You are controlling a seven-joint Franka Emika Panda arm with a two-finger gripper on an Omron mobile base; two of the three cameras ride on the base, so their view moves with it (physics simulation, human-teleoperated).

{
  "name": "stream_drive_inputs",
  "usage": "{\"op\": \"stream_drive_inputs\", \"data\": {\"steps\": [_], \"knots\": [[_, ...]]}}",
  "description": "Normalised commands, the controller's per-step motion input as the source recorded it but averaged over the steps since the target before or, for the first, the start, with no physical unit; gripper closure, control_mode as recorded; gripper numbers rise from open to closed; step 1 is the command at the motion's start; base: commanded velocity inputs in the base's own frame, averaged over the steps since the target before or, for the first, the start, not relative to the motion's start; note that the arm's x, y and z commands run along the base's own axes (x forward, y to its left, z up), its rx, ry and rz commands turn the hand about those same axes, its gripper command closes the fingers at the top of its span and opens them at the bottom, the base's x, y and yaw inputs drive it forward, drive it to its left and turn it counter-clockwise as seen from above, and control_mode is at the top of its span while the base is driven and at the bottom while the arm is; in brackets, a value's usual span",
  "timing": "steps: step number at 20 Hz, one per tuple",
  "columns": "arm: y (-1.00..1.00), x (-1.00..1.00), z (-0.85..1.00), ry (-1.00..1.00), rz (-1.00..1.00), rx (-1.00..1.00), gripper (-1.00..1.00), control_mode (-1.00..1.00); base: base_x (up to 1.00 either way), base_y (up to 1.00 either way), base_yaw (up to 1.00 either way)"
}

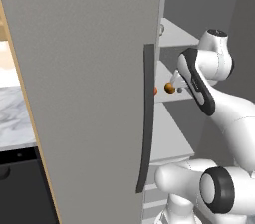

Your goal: Take the mango, mushroom, and squash from the freezer and place them in the bowl on the counter.

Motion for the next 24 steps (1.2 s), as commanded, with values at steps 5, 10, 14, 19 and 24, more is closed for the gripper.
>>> {"op": "stream_drive_inputs", "data": {"steps": [5,10,14,19,24], "knots": [[-0.08,0.38,-0.27,-0.02,-0.02,-0.03,-1.00,-1.00,0.00,0.00,0.00],[-0.19,0.16,-0.29,-0.04,0.00,0.00,-1.00,-1.00,0.00,0.00,0.00],[-0.10,0.29,-0.32,-0.11,0.00,0.00,-1.00,-1.00,0.00,0.00,0.00],[-0.04,0.55,-0.06,0.00,0.03,0.00,-1.00,-1.00,0.00,0.00,0.00],[0.00,0.49,-0.02,-0.01,0.01,0.00,-1.00,-1.00,0.00,0.00,0.00]]}}
